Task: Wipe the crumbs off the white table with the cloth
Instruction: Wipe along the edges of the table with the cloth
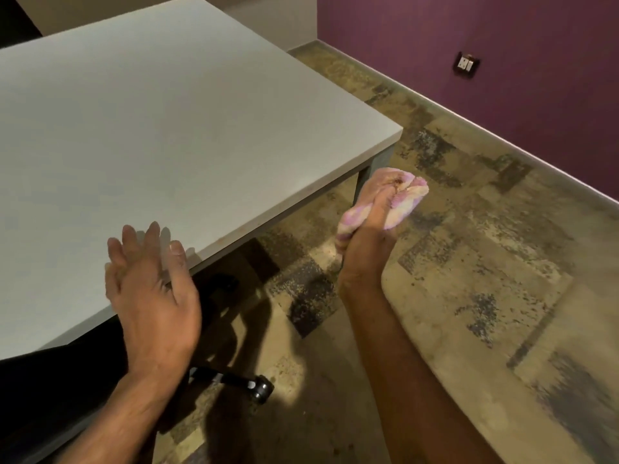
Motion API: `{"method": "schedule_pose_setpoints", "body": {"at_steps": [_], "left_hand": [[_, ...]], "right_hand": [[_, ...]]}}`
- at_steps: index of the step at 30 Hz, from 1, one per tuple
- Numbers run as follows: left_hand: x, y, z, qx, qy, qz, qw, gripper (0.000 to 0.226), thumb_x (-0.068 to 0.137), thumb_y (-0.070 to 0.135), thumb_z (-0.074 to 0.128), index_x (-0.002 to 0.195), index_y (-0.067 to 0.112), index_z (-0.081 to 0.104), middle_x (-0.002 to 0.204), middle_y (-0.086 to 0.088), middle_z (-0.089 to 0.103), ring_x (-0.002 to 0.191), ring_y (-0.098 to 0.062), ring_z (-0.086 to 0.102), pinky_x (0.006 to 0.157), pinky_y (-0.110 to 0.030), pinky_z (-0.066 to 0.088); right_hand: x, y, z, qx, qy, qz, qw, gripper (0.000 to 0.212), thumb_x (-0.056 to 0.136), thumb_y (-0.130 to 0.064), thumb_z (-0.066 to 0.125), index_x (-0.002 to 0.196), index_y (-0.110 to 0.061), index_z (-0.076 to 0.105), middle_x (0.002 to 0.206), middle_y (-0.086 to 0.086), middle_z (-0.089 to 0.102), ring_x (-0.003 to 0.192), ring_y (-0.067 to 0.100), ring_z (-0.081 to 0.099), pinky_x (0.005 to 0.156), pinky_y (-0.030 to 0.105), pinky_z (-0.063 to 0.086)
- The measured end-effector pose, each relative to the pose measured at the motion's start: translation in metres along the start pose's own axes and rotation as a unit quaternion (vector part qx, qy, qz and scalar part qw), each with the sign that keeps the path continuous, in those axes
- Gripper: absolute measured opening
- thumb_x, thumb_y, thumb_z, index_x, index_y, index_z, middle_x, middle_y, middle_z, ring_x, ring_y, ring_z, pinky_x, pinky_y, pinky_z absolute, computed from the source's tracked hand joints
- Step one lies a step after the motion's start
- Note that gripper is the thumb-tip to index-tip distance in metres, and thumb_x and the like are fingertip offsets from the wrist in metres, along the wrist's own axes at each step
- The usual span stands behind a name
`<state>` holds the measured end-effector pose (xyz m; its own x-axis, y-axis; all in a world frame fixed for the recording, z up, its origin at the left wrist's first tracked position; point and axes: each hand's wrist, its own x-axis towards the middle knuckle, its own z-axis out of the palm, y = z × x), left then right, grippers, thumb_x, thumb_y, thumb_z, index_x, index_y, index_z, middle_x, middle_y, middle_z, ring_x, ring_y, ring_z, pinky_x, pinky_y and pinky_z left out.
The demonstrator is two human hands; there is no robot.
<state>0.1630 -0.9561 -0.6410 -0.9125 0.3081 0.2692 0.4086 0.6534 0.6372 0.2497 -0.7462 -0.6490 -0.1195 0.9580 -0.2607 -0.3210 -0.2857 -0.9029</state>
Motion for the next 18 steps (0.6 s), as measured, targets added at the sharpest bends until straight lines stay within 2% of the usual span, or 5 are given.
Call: {"method": "schedule_pose_setpoints", "body": {"at_steps": [5,9,12,16,18], "left_hand": [[0.002,0.001,0.000,0.009,-0.001,0.024,1.000,0.062,0.109,0.055,0.023,0.159,0.020,0.032,0.172,-0.009,0.019,0.161,-0.020,0.003,0.129,-0.048,0.002],[0.006,0.002,0.001,-0.003,0.002,0.013,1.000,0.059,0.109,0.050,0.025,0.159,0.019,0.035,0.173,-0.008,0.018,0.161,-0.020,0.003,0.129,-0.048,0.004],[0.006,0.002,0.000,-0.014,0.003,0.014,1.000,0.058,0.110,0.048,0.025,0.157,0.017,0.038,0.172,-0.009,0.021,0.161,-0.020,0.005,0.129,-0.051,0.007],[0.007,0.002,-0.005,-0.048,-0.003,-0.008,0.999,0.063,0.108,0.054,0.021,0.157,0.020,0.041,0.172,-0.001,0.021,0.160,-0.008,0.001,0.130,-0.040,0.004],[0.007,0.003,-0.010,-0.085,-0.011,-0.023,0.996,0.064,0.107,0.059,0.019,0.157,0.025,0.040,0.173,0.006,0.020,0.160,-0.005,0.002,0.130,-0.038,0.004]], "right_hand": [[-0.021,0.014,0.013,-0.025,-0.048,-0.071,0.996,0.051,0.108,-0.041,0.046,0.132,0.002,0.059,0.103,0.013,0.073,0.092,0.016,0.072,0.076,0.030,0.059],[-0.042,0.027,0.034,-0.018,-0.079,-0.111,0.990,0.049,0.110,-0.026,0.044,0.155,-0.009,0.037,0.148,0.009,0.056,0.137,0.013,0.055,0.114,0.033,0.046],[-0.048,0.041,0.052,-0.015,-0.086,-0.115,0.989,0.044,0.111,-0.025,0.043,0.154,-0.014,0.042,0.154,-0.003,0.050,0.144,0.004,0.044,0.119,0.026,0.039],[-0.067,0.057,0.072,-0.039,-0.085,-0.112,0.989,0.063,0.103,-0.041,0.042,0.160,-0.019,0.028,0.169,0.005,0.029,0.156,0.018,0.027,0.126,0.047,0.031],[-0.080,0.063,0.076,-0.044,-0.098,-0.141,0.984,0.056,0.104,-0.041,0.040,0.156,-0.037,0.021,0.171,0.009,0.020,0.159,0.023,0.017,0.127,0.051,0.027]]}}
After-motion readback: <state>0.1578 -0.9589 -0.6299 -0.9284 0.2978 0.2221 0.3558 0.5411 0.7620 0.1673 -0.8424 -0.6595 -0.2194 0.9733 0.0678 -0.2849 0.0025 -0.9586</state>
